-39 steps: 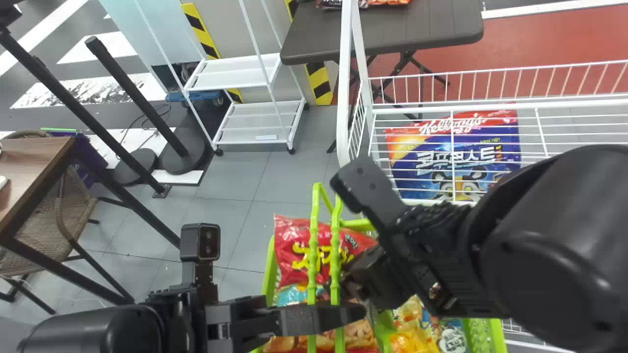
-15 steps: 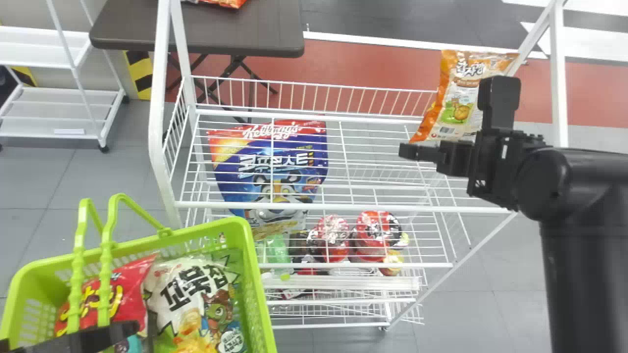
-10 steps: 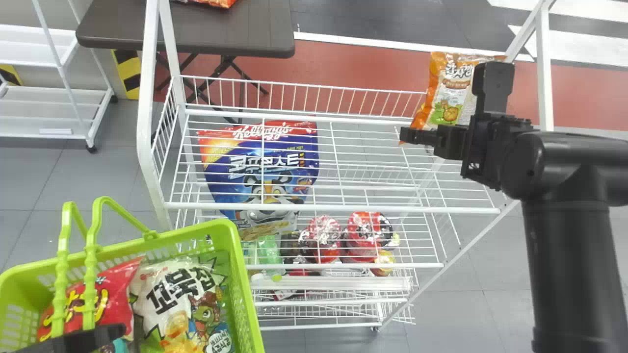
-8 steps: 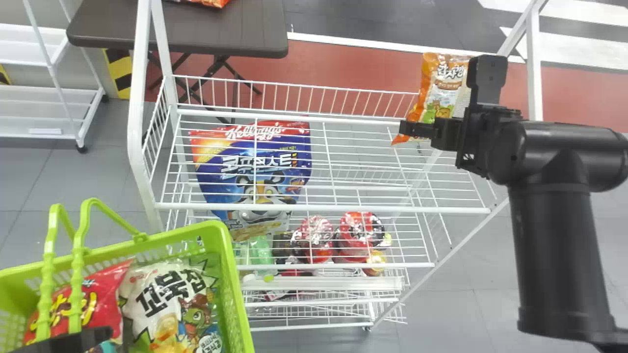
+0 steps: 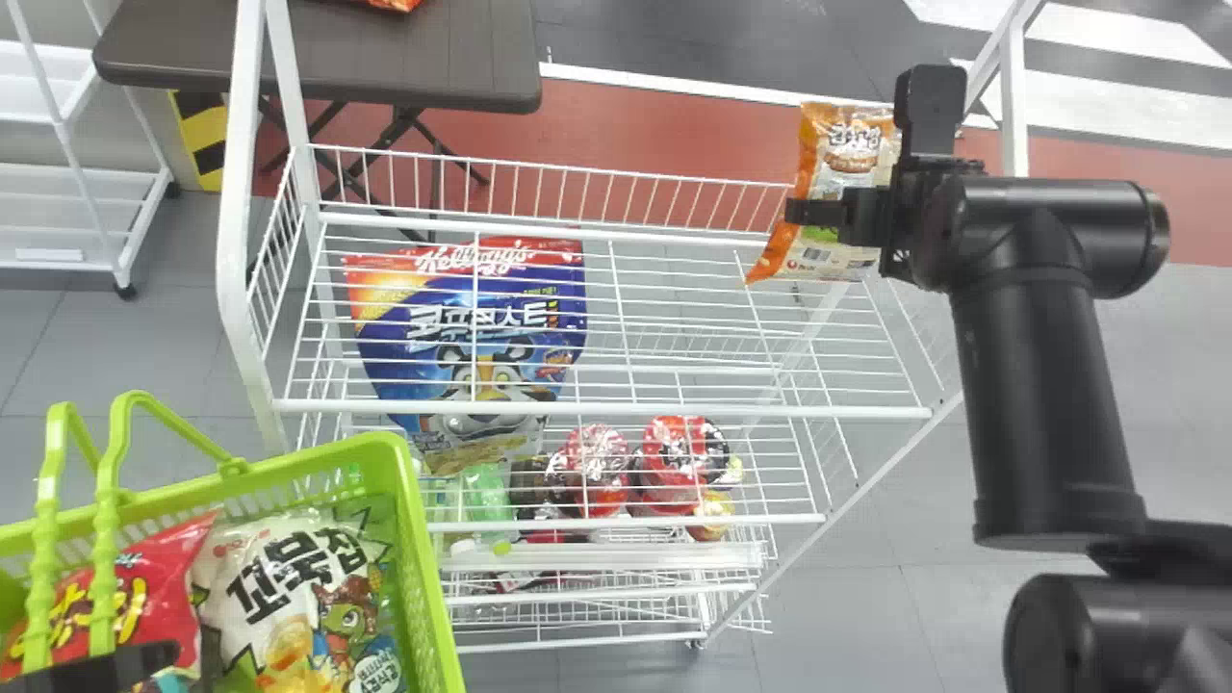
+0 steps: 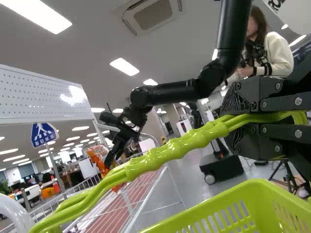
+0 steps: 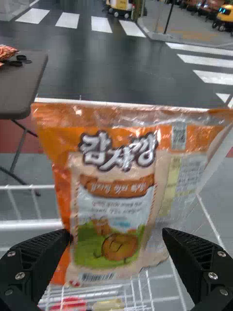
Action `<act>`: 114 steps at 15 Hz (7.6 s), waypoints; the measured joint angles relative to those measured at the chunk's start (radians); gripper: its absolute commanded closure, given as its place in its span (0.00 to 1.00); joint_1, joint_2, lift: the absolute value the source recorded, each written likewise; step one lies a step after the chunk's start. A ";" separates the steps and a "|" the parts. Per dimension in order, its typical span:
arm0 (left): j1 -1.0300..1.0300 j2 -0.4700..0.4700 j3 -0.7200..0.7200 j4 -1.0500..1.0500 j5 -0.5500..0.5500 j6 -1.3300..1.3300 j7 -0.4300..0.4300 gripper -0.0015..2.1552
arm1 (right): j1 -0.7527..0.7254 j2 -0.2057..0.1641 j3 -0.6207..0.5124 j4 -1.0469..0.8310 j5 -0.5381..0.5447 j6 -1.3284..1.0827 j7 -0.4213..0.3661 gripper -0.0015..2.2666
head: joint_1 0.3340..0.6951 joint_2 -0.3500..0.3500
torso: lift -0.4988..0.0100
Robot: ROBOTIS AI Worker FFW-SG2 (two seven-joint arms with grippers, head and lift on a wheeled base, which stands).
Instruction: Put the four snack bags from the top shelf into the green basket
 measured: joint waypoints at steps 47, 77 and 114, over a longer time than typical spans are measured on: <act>-0.029 0.026 -0.004 0.038 0.035 -0.012 0.000 1.00 | 0.444 0.185 0.486 -0.802 -0.873 0.659 -0.270 0.00 | 1.00 1.00 | 0.98; -0.024 0.039 0.017 0.081 0.065 -0.063 0.000 1.00 | 0.673 0.151 0.162 -0.959 -0.468 0.175 -0.061 0.03 | 1.00 0.82 | 0.98; -0.007 0.031 0.016 0.083 0.097 -0.101 0.000 1.00 | 1.128 0.163 -0.085 -0.820 -0.253 -0.914 0.021 0.05 | 1.00 0.32 | 0.98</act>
